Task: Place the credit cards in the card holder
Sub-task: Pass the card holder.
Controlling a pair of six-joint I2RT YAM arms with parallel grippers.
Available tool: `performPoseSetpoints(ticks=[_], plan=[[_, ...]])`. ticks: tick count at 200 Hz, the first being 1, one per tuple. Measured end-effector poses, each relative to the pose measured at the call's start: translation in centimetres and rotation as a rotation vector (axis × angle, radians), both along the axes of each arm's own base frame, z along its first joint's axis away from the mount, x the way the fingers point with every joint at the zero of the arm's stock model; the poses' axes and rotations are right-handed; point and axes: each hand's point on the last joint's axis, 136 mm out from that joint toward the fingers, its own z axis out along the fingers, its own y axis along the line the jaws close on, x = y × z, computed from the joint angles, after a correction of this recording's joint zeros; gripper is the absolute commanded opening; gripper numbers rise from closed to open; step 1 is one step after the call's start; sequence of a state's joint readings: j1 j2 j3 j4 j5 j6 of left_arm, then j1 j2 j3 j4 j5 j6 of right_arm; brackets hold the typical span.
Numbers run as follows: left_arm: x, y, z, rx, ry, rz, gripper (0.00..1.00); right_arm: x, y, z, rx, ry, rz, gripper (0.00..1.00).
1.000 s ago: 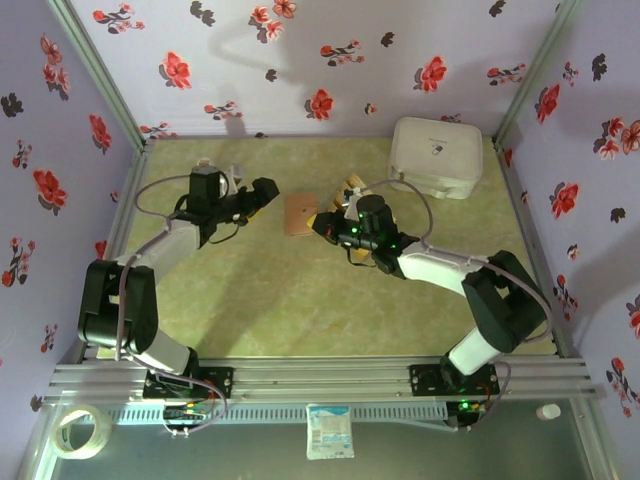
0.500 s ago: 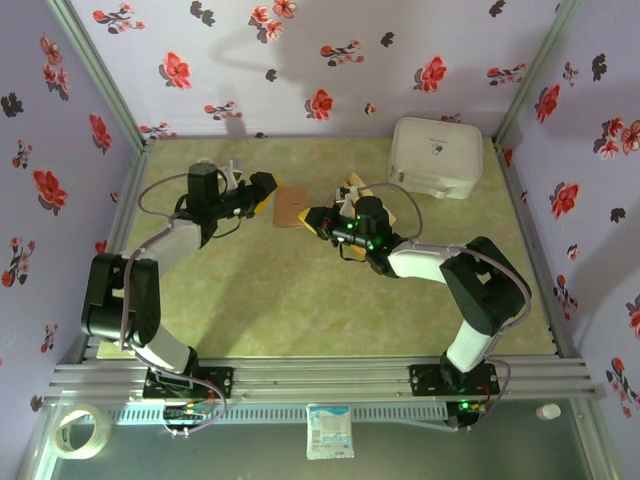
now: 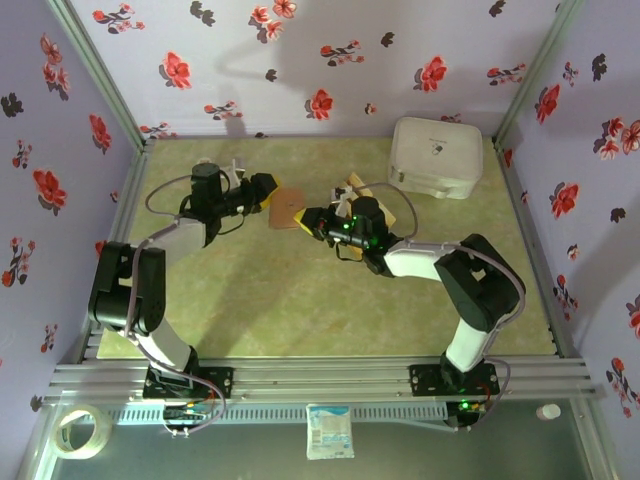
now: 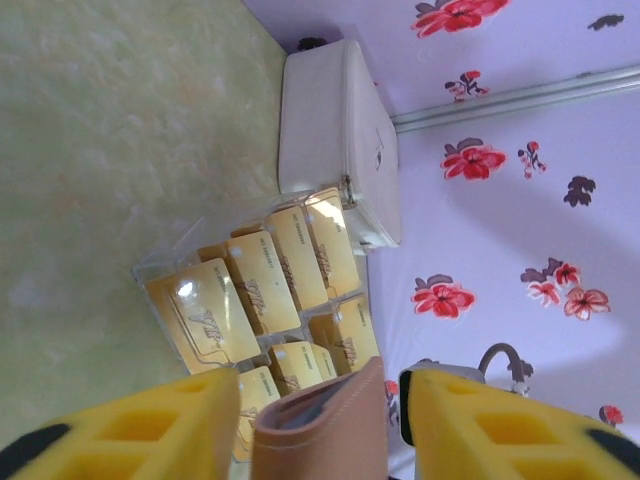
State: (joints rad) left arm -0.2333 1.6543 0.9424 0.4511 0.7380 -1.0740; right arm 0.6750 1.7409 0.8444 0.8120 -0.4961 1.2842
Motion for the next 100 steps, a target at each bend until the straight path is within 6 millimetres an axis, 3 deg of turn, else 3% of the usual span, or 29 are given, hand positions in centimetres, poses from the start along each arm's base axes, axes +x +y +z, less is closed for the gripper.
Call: performPoseSetpoints(ticks=[19,70,100], plan=[[-0.12,-0.07,-0.12,-0.006,0.004,0.001,0.31,0.00,0.04,-0.24,-0.002,0.007,0.001,0.00],[-0.50,-0.17,-0.57,-0.016,0.011,-0.003,0.33,-0.05,0.11,-0.22,0.000,0.005,0.003,0.00],[-0.58,-0.27,-0.54,-0.020,0.011,-0.006,0.15,-0.04,0.12,-0.24,0.000,0.005,0.003,0.00]])
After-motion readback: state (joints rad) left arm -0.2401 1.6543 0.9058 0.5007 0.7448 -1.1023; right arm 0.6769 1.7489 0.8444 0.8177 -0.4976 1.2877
